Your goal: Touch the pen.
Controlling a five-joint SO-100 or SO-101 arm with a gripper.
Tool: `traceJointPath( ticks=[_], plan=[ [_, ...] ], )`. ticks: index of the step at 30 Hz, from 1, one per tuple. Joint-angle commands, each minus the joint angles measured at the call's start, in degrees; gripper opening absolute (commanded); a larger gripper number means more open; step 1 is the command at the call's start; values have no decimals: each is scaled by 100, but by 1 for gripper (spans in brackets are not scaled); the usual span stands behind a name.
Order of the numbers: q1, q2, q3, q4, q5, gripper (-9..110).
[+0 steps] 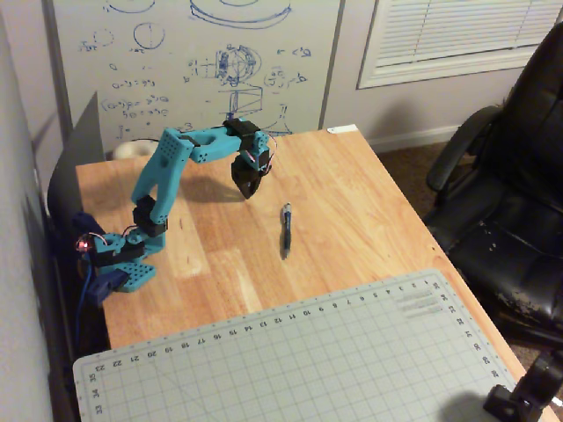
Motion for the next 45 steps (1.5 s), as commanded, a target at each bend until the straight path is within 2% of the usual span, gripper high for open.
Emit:
traceJointPath(
  ticks=[1, 13, 35, 45],
  plan=[
    [246, 12937, 10081, -97, 44, 1],
    [246, 12937, 10081, 211, 53, 1],
    [237, 12973, 10081, 97, 35, 1],
    [237, 12973, 9650, -2558, 35, 1]
  ],
)
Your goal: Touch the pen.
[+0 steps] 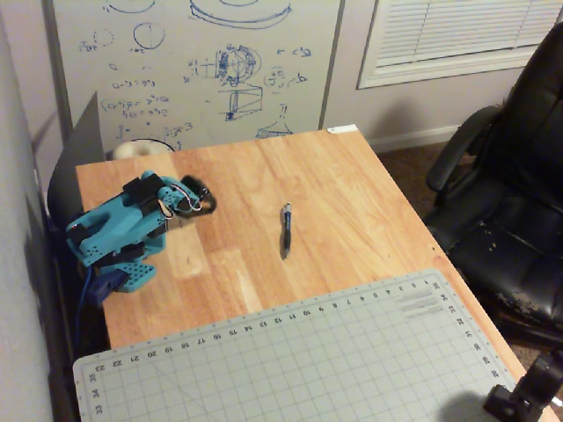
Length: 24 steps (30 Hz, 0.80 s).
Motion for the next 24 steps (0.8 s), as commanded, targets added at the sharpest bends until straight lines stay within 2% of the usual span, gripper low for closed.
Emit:
traceJointPath(
  ticks=[1, 7, 16, 20, 24],
  plan=[
    [-9, 176, -519, -1327, 44, 1],
    [62, 185, -633, -3551, 44, 0],
    [35, 53, -1002, -6249, 70, 0],
    [0, -782, -1397, -6952, 70, 0],
    [18, -1837, -2162, -7137, 70, 0]
  ],
)
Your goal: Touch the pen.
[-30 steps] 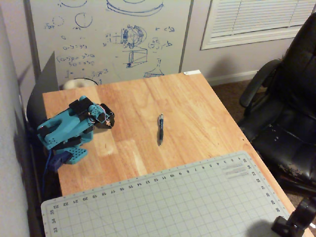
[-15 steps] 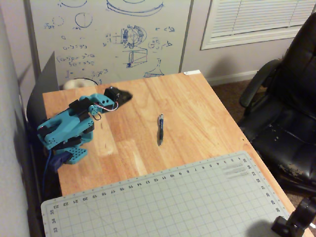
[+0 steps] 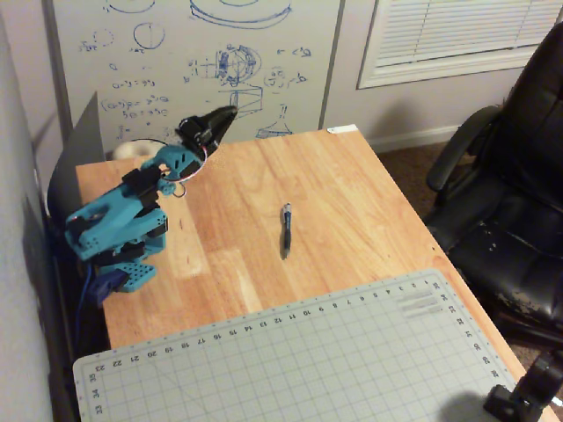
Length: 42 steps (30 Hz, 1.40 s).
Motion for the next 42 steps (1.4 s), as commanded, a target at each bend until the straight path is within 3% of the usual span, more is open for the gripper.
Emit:
traceJointPath(
  ticks=[1, 15, 28, 42],
  plan=[
    [26, -1046, -1222, -316, 70, 0],
    [668, -5019, -3981, -316, 70, 0],
    [756, -7321, -4166, -308, 53, 0],
    [747, -8596, -4579, -290, 62, 0]
  ],
)
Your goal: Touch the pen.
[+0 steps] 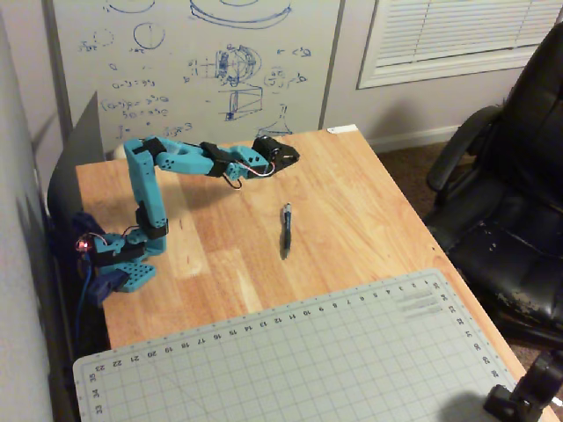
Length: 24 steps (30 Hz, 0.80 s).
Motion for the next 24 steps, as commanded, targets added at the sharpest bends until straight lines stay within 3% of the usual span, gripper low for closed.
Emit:
traceJointPath(
  ticks=[1, 24],
  plan=[
    [35, -308, -659, -141, 62, 0],
    [-141, -3094, -3349, -158, 62, 0]
  ],
)
